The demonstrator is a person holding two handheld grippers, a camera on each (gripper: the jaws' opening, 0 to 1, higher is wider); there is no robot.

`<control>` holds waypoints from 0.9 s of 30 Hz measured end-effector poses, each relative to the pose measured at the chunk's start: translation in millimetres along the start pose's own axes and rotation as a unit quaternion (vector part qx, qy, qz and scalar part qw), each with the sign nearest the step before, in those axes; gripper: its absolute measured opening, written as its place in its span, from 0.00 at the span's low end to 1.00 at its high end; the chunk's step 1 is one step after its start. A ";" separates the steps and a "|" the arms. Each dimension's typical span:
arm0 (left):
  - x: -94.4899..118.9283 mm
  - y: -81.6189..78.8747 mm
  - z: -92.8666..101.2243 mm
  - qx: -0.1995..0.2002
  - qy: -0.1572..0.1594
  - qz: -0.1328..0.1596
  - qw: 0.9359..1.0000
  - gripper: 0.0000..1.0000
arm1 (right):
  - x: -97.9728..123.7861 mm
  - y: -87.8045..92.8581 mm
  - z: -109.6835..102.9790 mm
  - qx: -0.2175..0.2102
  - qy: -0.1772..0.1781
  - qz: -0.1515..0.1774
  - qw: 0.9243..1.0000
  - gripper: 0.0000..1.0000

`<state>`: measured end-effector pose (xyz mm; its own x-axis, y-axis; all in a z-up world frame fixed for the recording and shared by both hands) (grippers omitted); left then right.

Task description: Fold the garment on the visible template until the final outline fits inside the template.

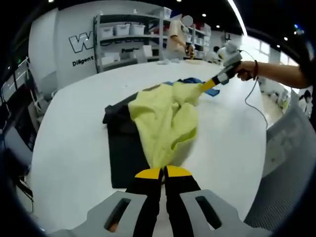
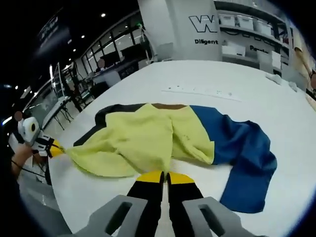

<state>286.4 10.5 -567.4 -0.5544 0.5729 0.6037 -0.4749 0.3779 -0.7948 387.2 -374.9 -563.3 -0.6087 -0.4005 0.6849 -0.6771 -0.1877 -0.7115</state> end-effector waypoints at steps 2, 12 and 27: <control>1.9 -1.4 1.3 -0.002 0.000 0.003 1.000 0.02 | 8.6 1.4 -1.5 -0.003 -0.001 -0.001 1.000 0.00; 11.1 -6.4 9.0 -0.011 0.005 0.016 1.000 0.02 | 47.4 11.7 -10.8 0.002 0.001 -0.004 1.000 0.00; 22.3 -4.4 29.0 -0.035 0.033 0.019 0.999 0.02 | 103.5 48.2 -25.6 -0.011 0.012 -0.038 0.999 0.00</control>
<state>256.3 0.5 -548.7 -0.5235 0.6341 0.5691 -0.4045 0.4030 -0.8210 281.0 -402.4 -522.7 -0.5648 -0.3638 0.7407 -0.7308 -0.1965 -0.6537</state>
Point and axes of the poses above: the point that each gripper's makers call its tool centre point, and the gripper's own axes: x roughly backward along the fingers, z roughly to its right, y roughly out of its underside, the point moved 9 cm from there along x, roughly backward along the fingers, and after that the axes turned 4 degrees about y, right-handed, at the moved point
